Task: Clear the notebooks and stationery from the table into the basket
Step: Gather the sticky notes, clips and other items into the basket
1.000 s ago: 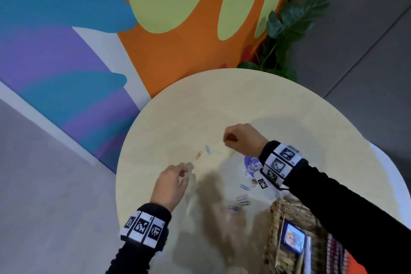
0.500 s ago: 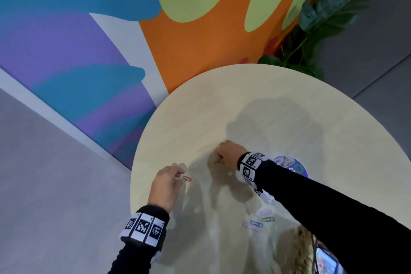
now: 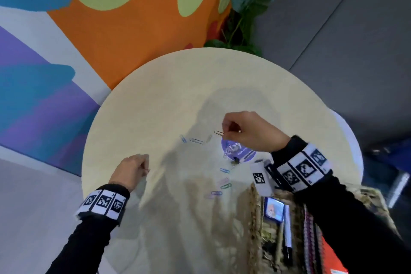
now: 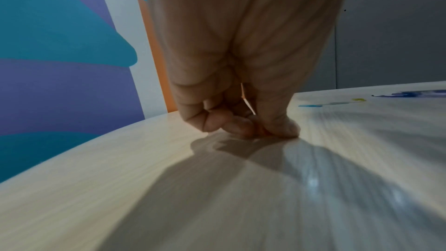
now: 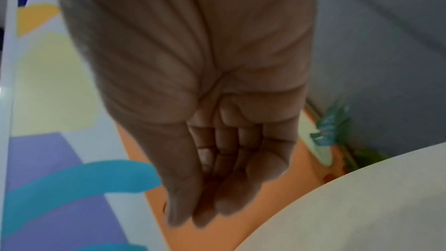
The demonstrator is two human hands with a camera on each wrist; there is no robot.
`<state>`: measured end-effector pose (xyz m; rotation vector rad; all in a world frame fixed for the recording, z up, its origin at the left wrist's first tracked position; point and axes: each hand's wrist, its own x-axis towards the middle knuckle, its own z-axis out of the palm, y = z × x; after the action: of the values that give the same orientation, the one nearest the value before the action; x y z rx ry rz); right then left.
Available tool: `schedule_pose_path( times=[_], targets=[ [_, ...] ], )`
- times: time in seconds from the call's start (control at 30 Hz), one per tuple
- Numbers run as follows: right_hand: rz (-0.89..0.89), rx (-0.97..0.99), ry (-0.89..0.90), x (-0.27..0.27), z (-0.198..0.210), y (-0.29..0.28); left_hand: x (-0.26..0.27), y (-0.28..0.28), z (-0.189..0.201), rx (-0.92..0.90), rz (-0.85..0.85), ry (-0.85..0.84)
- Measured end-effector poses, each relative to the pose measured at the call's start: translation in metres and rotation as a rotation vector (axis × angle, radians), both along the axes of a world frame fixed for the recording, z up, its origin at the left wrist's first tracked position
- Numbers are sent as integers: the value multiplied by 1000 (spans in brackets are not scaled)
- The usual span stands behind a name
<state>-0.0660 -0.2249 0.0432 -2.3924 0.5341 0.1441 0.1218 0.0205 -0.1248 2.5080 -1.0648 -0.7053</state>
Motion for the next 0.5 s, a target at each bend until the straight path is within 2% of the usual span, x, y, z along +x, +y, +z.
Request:
schedule_pose_path(
  times=[0.07,0.13,0.3,0.4,0.5],
  targets=[
    [-72,21,26,-50,10,-3,-2,-3,6,33,45,25],
    [-90,18,128,-94,4,0,-8,-9,18,14,98,-3],
    [13,-64,531,-160,-40,18,-54,-40,71,-276,106,56],
    [70,-76,652,-174,-70,35,-101,-58,113,-412,33,153],
    [50,-148,712,-175,-92,48,-150,-72,144,-443,-149,198]
  ],
)
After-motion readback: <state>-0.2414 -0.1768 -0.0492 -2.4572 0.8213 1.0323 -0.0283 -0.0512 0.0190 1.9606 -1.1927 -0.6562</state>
